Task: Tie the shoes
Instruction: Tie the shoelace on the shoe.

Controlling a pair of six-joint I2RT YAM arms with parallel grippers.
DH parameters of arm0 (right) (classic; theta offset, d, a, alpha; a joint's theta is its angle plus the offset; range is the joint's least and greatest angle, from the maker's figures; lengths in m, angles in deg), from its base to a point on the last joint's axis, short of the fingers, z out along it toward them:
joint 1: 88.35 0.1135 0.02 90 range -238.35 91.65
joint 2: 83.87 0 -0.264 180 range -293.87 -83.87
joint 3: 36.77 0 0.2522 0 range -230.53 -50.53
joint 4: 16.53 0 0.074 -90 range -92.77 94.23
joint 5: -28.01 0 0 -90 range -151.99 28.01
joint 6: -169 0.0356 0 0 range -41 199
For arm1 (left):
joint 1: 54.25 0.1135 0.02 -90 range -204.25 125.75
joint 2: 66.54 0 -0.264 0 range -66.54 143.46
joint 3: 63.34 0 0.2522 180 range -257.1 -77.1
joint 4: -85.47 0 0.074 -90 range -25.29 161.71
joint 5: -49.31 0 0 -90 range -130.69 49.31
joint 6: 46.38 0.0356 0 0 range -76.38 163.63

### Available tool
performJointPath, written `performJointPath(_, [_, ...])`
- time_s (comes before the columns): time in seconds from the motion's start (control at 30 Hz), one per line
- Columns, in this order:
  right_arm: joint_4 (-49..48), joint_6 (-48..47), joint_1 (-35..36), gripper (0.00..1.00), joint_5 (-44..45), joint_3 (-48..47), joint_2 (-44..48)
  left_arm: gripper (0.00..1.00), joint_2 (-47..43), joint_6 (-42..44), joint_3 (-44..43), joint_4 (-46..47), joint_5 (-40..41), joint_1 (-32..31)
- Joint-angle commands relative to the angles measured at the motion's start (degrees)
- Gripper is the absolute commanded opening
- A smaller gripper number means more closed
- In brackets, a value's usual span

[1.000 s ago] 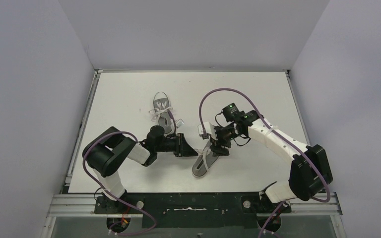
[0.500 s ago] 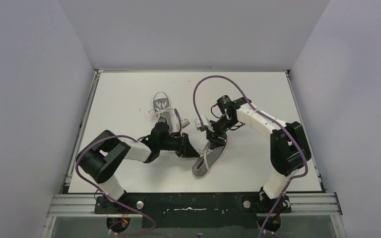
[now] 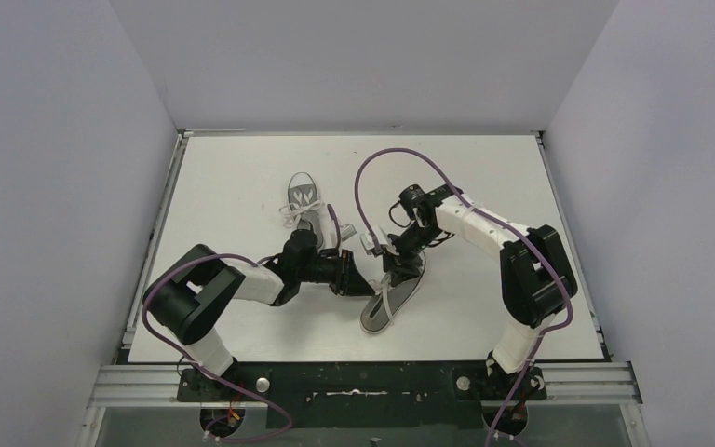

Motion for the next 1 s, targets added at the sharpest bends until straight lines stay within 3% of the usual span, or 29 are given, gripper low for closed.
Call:
performJointPath(0.0, [0.0, -2.2, 0.7, 0.41, -2.4, -3.1, -0.9, 0.11, -0.9, -0.5, -0.2, 2.9, -1.4, -0.2])
performJointPath(0.27, [0.6, -2.7, 1.0, 0.34, -2.6, -3.6, -1.6, 0.11, -1.1, -1.0, 0.0, 3.4, -1.3, -0.2])
performJointPath(0.67, [1.5, -3.8, 2.2, 0.37, -2.1, -3.8, -2.7, 0.12, -1.3, -1.3, 0.5, 3.7, -1.0, -0.3])
performJointPath(0.83, [1.5, -3.8, 2.2, 0.25, -1.7, -3.9, -2.3, 0.12, -1.8, -1.2, 0.9, 3.4, -0.9, -0.3])
performJointPath(0.97, [2.0, -3.8, 2.1, 0.04, -1.6, -3.6, -1.4, 0.21, -2.6, -1.3, 1.5, 3.4, -0.7, -0.3])
